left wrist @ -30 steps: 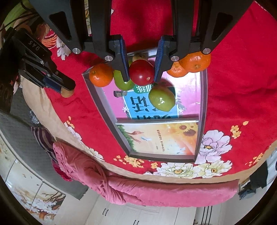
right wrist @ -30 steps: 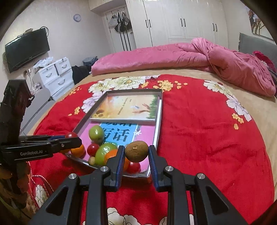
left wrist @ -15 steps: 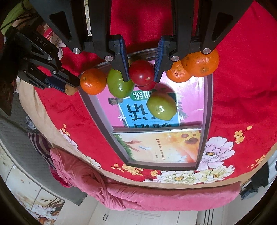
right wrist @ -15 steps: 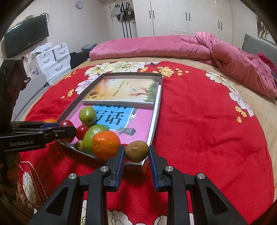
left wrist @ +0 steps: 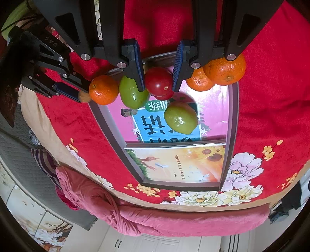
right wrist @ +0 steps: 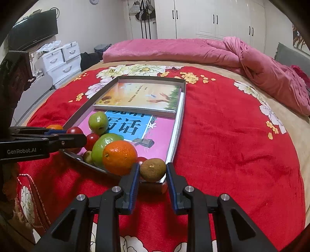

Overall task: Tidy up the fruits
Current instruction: 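Lower the kiwifruit and cherry tomato into the tray and open both tools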

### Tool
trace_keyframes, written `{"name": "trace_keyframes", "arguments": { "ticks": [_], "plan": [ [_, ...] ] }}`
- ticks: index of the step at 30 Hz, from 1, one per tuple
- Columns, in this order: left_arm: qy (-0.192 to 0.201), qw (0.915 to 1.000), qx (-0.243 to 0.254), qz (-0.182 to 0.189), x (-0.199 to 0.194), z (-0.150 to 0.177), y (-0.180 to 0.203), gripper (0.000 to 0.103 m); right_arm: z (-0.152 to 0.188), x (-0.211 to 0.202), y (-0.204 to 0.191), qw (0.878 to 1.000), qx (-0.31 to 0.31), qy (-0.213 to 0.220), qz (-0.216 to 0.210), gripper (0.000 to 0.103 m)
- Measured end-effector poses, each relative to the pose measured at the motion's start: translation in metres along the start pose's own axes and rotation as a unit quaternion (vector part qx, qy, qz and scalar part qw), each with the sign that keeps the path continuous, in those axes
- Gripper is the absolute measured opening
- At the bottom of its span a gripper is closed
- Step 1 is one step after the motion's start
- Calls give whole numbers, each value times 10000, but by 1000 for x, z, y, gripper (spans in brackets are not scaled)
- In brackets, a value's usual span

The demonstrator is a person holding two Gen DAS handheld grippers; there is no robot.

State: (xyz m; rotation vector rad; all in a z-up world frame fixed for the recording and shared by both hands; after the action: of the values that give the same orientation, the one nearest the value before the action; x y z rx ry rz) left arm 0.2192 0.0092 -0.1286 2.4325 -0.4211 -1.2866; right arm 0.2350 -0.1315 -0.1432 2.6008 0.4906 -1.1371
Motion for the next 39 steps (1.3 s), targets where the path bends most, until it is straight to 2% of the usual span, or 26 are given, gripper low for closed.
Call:
{"name": "trace_keyframes", "arguments": {
  "ticks": [9,14,27,30,33,39],
  "plan": [
    [-16,10000,-1,-21,1,-1,0,29,1,0,3,9999,104,-33,-47,30],
    [-27,10000,-21,-20,1,-2,-1,29,-2,-5,8,9998,183,27,1,41],
    [-26,10000,-41,1,1,-3,-2,29,-5,-10,9,9997,251,75,26,49],
    [-17,10000,-68,34,1,-2,-1,29,-6,-11,10,9996,270,91,43,55],
    [-16,10000,-83,45,1,-2,-2,29,-7,-13,11,9995,295,106,65,56],
    [-1,9999,-103,60,-1,-2,-2,35,-9,-16,15,9992,365,129,136,61]
  ]
}}
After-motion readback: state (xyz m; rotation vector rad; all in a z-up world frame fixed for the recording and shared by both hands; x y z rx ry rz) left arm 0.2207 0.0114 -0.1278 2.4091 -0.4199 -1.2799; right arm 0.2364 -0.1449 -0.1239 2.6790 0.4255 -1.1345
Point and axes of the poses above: each gripper's, at about its wrist camera, not at the fingertips, and x roughly the way its jaws point, y to its right, z to its underside, the point moved 8 cm from there along x, roughly the way its jaws point, and after that the axes turned 13 degrees about z, right-handed, at the moved point
